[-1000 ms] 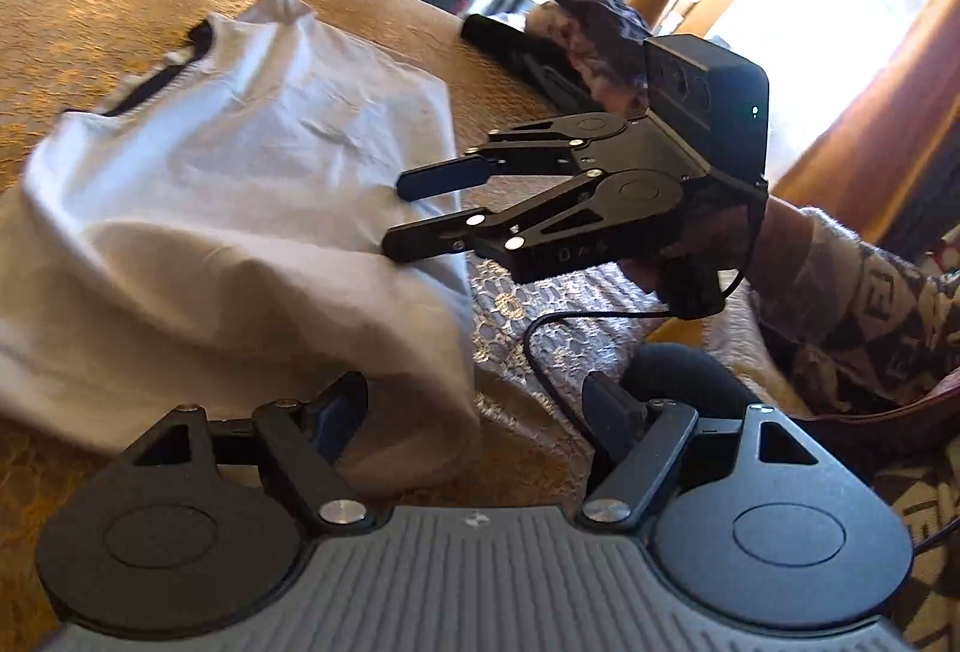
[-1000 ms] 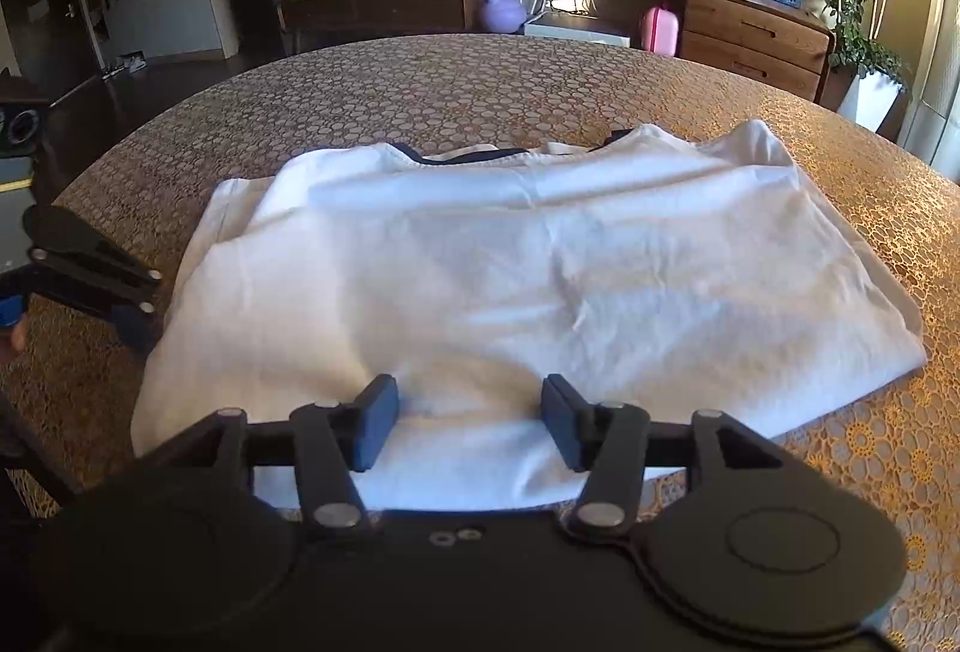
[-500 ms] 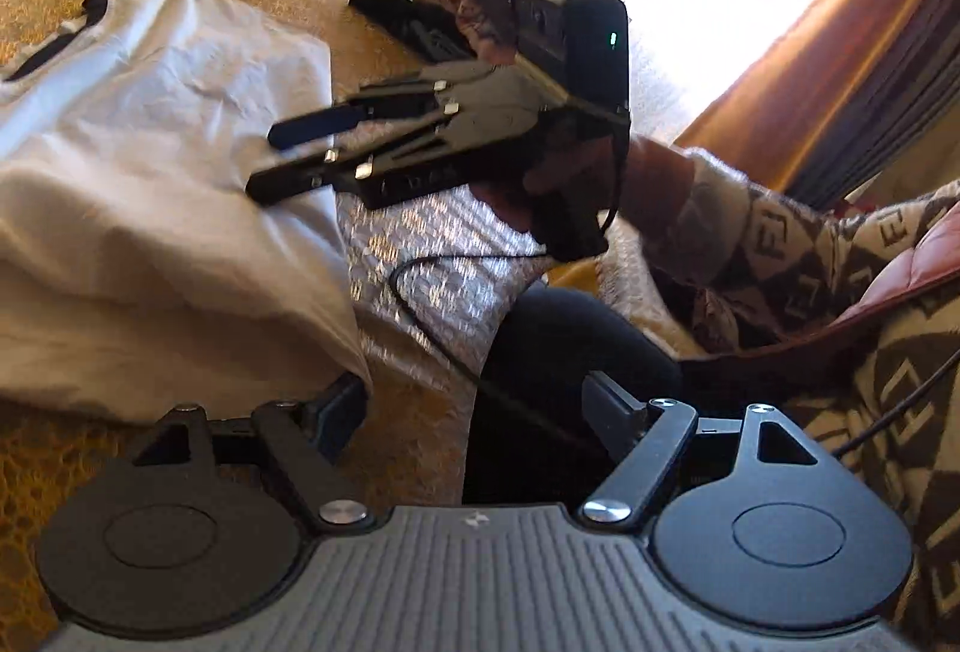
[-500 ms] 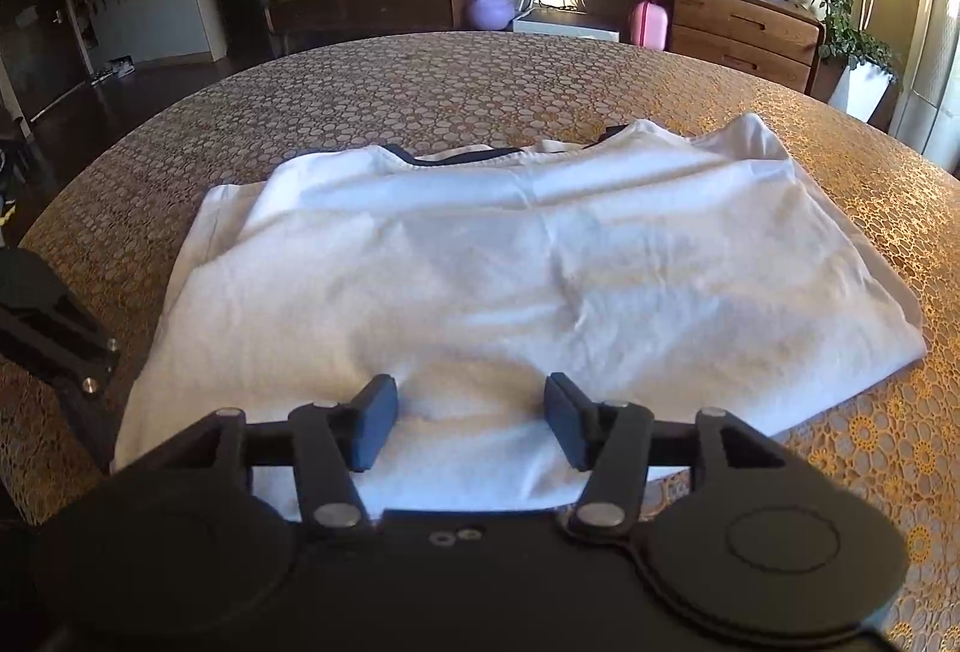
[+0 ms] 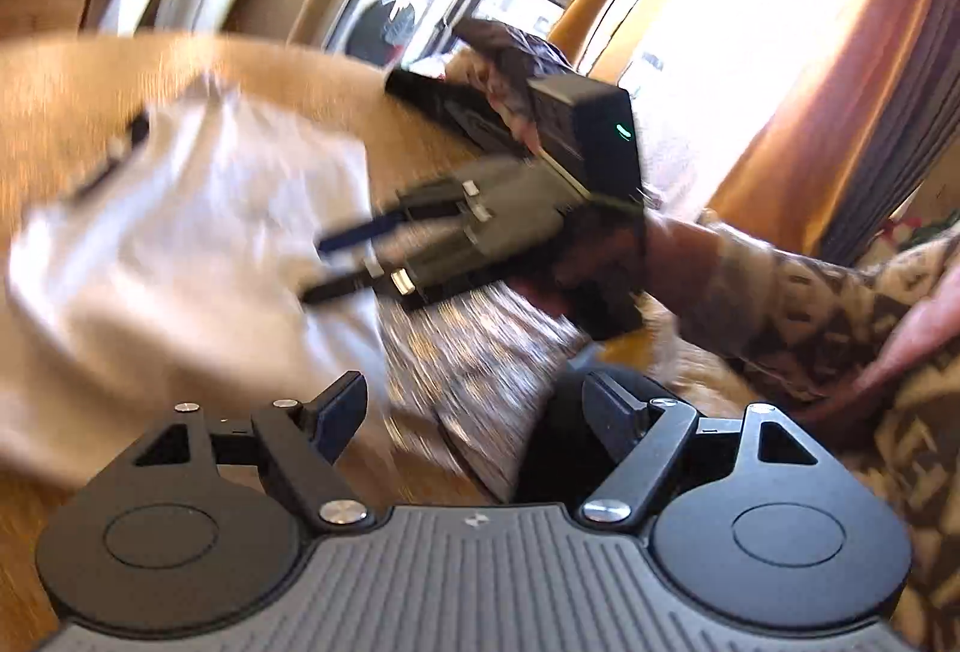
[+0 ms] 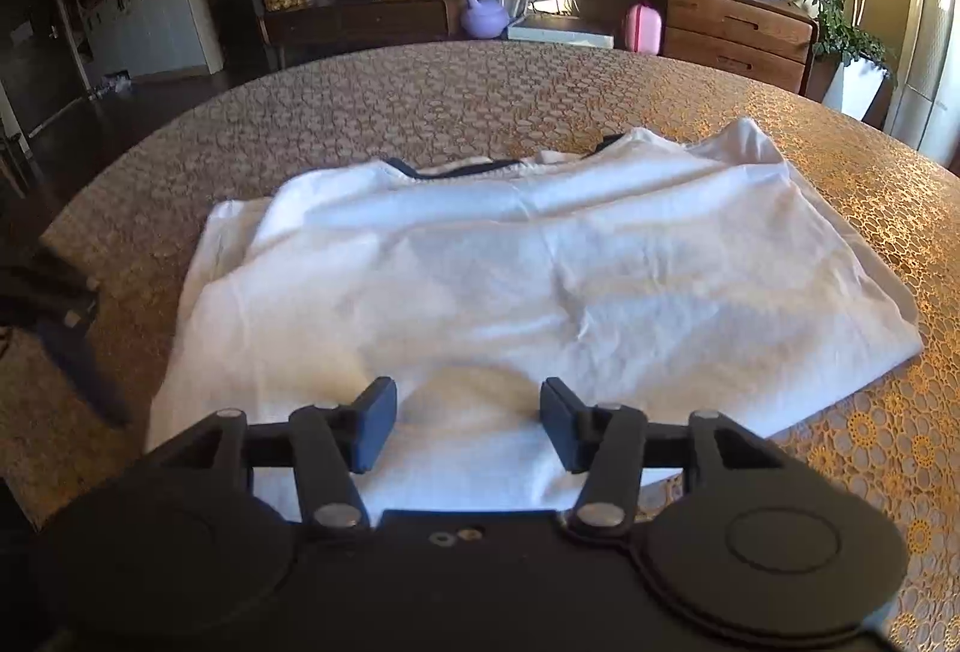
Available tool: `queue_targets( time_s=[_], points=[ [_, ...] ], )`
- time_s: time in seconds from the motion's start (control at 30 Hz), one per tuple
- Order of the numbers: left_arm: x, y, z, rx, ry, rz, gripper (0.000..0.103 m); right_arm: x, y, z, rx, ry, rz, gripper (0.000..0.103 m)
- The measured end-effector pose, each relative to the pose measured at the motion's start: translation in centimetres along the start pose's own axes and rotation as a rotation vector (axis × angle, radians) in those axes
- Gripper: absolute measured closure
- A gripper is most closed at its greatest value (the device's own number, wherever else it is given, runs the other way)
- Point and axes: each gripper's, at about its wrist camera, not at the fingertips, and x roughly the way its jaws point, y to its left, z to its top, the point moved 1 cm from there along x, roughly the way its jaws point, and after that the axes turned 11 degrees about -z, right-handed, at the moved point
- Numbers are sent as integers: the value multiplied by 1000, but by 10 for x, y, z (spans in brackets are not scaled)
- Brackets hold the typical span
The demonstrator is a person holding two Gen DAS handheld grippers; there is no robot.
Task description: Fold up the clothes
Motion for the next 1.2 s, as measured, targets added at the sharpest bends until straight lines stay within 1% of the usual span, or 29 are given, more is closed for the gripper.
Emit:
queue_targets(
  time_s=[0.13, 0.2, 0.33, 0.4, 0.57, 0.6, 0.63, 0.67, 0.73, 0.83, 0.87, 0.97, 1.0, 1.03, 1.1, 1.2],
  points=[
    [6, 9, 8, 11, -1, 45, 24, -4, 0, 5, -40, -4, 19, 0],
    [9, 13, 12, 17, -2, 68, 24, 0, 1, 6, -68, 17, 38, 0],
    [15, 21, 21, 28, -3, 113, 24, 6, -18, 0, -77, 30, 42, 0],
    [8, 20, 14, 12, -15, 110, 24, 10, -46, 2, -19, 28, 3, 0],
    [3, 10, 1, 6, -8, 125, 24, 21, -115, 7, 127, 24, -93, 0],
    [2, 8, -2, 8, -11, 131, 24, 22, -128, 10, 156, 22, -89, 0],
    [2, 8, -3, 5, -18, 137, 24, 26, -136, 13, 167, 30, -129, 0],
    [2, 7, -4, 2, -23, 140, 24, 32, -143, 16, 159, 44, -211, 0],
    [3, 7, -4, 0, -26, 148, 24, 36, -166, 15, 219, 37, -228, 0],
    [7, 6, -3, 5, -22, 160, 24, 39, -188, 12, 299, 31, -217, 0],
    [8, 6, -3, 6, -20, 164, 24, 39, -188, 12, 282, 34, -221, 0],
    [9, 3, 1, 14, 23, 190, 24, 31, -196, 14, 360, 31, -251, 0],
    [9, 3, 5, 12, 23, 200, 24, 27, -204, 14, 410, 30, -269, 0],
    [9, 4, 8, 9, 23, 210, 24, 27, -214, 14, 466, 50, -264, 0],
    [5, 1, 18, 22, -7, 221, 24, 29, -230, 13, 559, 89, -258, 0],
    [4, 0, 36, 41, -43, 258, 24, 36, -238, 12, 609, 128, -268, 0]
  ],
)
